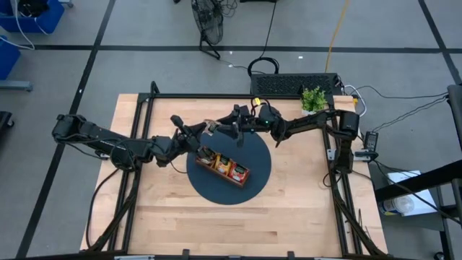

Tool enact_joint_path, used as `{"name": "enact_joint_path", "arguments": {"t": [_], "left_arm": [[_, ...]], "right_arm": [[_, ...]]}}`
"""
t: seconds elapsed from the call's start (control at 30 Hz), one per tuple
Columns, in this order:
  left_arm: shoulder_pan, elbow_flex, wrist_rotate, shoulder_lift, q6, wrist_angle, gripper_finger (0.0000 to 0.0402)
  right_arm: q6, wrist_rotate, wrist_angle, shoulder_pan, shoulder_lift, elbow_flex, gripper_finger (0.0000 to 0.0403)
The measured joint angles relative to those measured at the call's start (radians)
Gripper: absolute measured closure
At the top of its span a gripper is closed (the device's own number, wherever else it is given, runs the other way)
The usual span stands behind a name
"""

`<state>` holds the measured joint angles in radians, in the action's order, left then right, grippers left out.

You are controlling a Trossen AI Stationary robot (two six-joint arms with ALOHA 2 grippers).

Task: Pick & Place Tea
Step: Put the brown tea bag into the left section of the wooden organizer

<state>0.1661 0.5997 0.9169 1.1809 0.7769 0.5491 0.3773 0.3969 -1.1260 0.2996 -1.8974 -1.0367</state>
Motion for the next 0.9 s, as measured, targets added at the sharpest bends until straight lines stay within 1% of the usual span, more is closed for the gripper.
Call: {"name": "enact_joint_path", "arguments": {"t": [0.07, 0.17, 0.3, 0.4, 0.5, 0.53, 0.67, 0.77, 0.83, 0.9], "left_arm": [[0.000, 0.000, -0.008, 0.000, -0.004, 0.001, 0.0396], [0.000, 0.000, -0.048, 0.000, -0.026, 0.002, 0.0391], [-0.002, 0.000, -0.060, 0.000, -0.039, 0.002, 0.0393], [-0.002, 0.000, -0.061, 0.000, -0.044, 0.002, 0.0395], [-0.002, -0.001, -0.060, 0.001, -0.047, -0.002, 0.0385], [-0.002, -0.001, -0.060, 0.001, -0.046, -0.002, 0.0383], [-0.002, -0.001, -0.056, 0.002, -0.070, 0.004, 0.0384], [-0.004, -0.001, -0.006, 0.002, -0.108, 0.033, 0.0379], [-0.003, 0.009, 0.059, -0.014, -0.155, 0.031, 0.0356], [-0.004, 0.017, 0.100, -0.037, -0.211, 0.041, 0.0317]], "right_arm": [[-0.001, -0.003, -0.002, 0.000, 0.001, 0.000, 0.0232], [-0.003, -0.027, -0.007, 0.000, 0.000, -0.001, 0.0238], [-0.005, -0.026, 0.020, -0.001, 0.000, -0.025, 0.0262], [-0.043, -0.026, 0.049, -0.007, 0.000, -0.039, 0.0299], [-0.090, -0.026, 0.070, -0.014, 0.000, -0.045, 0.0372], [-0.117, -0.026, 0.074, -0.016, 0.000, -0.046, 0.0387], [-0.159, -0.036, 0.091, -0.025, 0.001, -0.046, 0.0401], [-0.200, -0.065, 0.101, -0.034, 0.002, -0.049, 0.0402], [-0.212, -0.085, 0.116, -0.035, 0.002, -0.048, 0.0402], [-0.223, -0.086, 0.141, -0.034, 0.000, -0.047, 0.0402]]}}
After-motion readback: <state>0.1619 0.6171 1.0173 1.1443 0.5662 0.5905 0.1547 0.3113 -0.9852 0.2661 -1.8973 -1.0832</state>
